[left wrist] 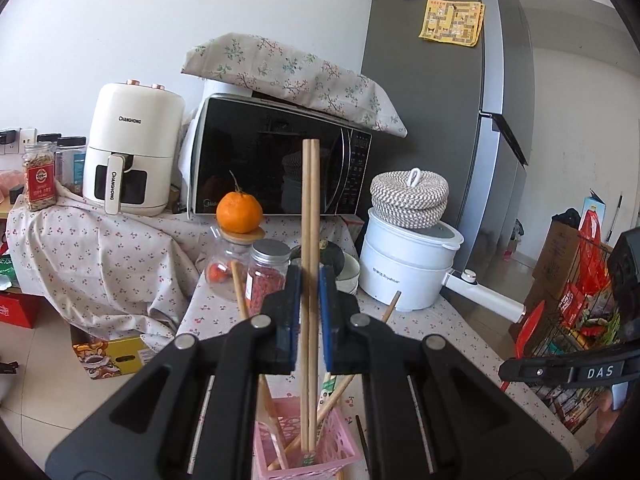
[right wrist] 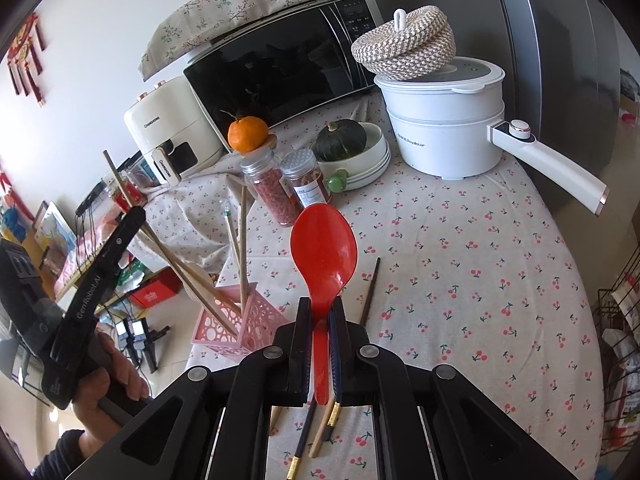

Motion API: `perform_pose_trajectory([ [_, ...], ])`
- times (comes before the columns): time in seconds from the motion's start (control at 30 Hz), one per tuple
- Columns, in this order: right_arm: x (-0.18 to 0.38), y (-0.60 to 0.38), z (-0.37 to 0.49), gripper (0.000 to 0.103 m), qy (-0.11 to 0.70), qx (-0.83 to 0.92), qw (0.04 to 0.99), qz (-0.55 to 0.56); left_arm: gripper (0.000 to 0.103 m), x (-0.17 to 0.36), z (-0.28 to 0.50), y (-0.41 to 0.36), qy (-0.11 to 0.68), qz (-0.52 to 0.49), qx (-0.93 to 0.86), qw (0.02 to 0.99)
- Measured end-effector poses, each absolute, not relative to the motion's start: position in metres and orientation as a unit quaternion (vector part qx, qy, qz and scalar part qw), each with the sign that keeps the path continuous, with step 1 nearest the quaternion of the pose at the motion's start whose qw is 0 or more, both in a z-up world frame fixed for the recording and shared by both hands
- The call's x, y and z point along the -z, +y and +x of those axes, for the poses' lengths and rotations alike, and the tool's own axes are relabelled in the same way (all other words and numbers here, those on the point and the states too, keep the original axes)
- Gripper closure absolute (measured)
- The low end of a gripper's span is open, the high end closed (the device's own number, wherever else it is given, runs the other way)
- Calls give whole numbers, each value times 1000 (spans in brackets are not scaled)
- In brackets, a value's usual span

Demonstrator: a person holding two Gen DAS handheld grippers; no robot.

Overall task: Organize utensils
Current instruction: 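Carry the wooden chopsticks over the pink basket and lower them in with the left gripper, then lower the red spoon into the pink basket and open the right gripper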

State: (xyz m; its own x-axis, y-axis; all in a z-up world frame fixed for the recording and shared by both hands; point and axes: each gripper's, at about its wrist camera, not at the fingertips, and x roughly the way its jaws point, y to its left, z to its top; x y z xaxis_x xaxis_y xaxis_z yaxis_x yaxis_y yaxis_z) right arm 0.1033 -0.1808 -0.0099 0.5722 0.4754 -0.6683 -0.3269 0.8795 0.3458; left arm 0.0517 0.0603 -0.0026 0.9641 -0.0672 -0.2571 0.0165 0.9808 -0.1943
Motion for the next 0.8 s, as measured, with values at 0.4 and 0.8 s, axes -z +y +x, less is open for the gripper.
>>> perform_pose_trajectory([
  [0.4, -10, -166, 94, 95, 369, -253, 889, 97, 69, 5, 46, 66, 255, -123, 47, 958],
  [0.8, -34, -133, 85, 95, 303, -285, 902, 113, 16, 31, 21, 98, 401, -125, 62, 905],
])
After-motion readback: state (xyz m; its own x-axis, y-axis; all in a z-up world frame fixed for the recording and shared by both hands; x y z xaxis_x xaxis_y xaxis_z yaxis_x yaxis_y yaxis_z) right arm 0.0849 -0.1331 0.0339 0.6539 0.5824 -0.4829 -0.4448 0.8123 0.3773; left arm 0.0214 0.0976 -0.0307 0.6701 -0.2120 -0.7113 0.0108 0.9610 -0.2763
